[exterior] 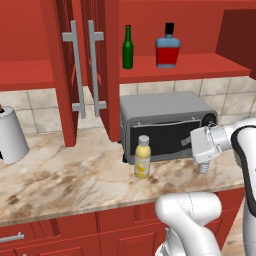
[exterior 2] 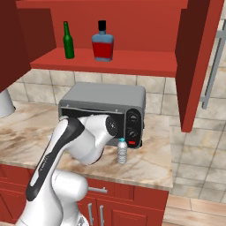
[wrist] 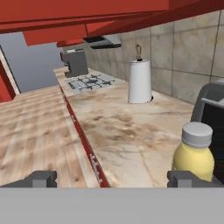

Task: Sort all alcoholic drinks to one cabinet, and non-alcoholic drinks to the other.

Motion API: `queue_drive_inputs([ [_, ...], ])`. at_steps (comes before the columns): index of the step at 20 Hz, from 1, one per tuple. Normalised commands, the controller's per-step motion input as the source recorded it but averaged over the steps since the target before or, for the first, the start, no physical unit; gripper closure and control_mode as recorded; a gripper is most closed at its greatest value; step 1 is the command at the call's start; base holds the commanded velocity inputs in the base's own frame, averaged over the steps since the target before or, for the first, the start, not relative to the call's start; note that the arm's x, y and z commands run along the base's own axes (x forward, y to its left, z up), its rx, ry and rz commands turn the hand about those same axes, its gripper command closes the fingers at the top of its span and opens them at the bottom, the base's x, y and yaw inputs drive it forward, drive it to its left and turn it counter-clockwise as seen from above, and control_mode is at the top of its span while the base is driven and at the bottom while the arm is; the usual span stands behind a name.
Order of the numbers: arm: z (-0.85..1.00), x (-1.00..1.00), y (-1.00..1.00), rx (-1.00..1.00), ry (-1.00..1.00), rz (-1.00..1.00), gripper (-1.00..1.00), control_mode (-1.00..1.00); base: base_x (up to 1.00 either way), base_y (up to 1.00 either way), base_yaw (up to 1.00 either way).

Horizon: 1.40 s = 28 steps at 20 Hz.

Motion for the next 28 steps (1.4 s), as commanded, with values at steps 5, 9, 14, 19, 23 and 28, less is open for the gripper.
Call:
queue_drive_inputs([
  [5,-0.03,0.06,-0.12,0.00,0.03,0.00,-1.00,-1.00,0.00,0.00,0.00],
  [9,0.00,0.06,0.00,0.00,0.00,0.00,-1.00,-1.00,0.00,0.00,0.00],
  [14,-0.01,0.01,-0.07,0.01,0.00,0.02,-1.00,-1.00,0.00,0.00,0.00],
  [19,-0.02,0.00,-0.14,0.03,-0.01,0.02,-1.00,-1.00,0.00,0.00,0.00],
  [23,0.00,0.03,-0.13,0.02,0.00,0.00,-1.00,-1.00,0.00,0.00,0.00],
  [28,-0.19,0.24,-0.01,0.00,0.00,0.02,-1.00,-1.00,0.00,0.00,0.00],
])
